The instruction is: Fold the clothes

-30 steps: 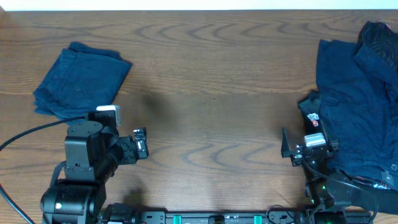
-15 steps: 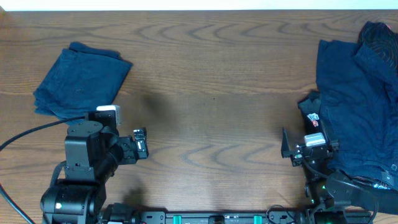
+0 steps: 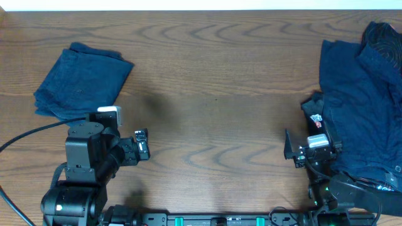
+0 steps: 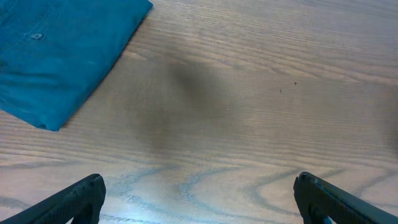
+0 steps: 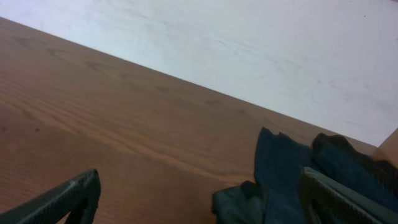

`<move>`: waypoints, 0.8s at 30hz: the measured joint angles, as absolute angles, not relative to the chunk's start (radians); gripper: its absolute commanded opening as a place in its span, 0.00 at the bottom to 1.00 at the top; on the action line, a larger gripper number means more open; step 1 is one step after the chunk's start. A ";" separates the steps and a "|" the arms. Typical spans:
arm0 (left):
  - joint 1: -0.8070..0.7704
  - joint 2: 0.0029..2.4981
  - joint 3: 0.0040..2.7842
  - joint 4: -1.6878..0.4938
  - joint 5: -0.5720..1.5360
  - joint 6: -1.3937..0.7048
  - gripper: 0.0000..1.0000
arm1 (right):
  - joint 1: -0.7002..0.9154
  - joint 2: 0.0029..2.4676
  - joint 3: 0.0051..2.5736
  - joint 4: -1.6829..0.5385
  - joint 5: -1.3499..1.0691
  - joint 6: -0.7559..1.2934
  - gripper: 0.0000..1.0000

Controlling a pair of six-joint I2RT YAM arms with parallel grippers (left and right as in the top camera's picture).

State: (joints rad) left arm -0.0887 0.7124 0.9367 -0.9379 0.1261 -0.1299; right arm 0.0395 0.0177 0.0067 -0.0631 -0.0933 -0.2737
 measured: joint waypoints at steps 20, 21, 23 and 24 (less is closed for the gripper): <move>-0.015 0.287 0.600 -0.718 0.048 -0.047 0.98 | 0.039 0.019 0.007 -0.063 -0.091 -0.274 0.99; -0.010 0.252 0.546 -0.665 0.045 -0.045 0.98 | 0.039 0.019 0.007 -0.063 -0.091 -0.274 0.99; -0.004 0.189 0.448 -0.572 0.045 -0.043 0.98 | 0.039 0.019 0.007 -0.063 -0.090 -0.274 0.99; -0.003 0.164 0.405 -0.518 0.045 -0.041 0.98 | 0.039 0.019 0.007 -0.063 -0.089 -0.274 0.99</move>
State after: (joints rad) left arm -0.0032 0.1642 0.4053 -0.5179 0.0448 -0.0414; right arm 0.0395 0.0189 0.0067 -0.0631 -0.0895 -0.2737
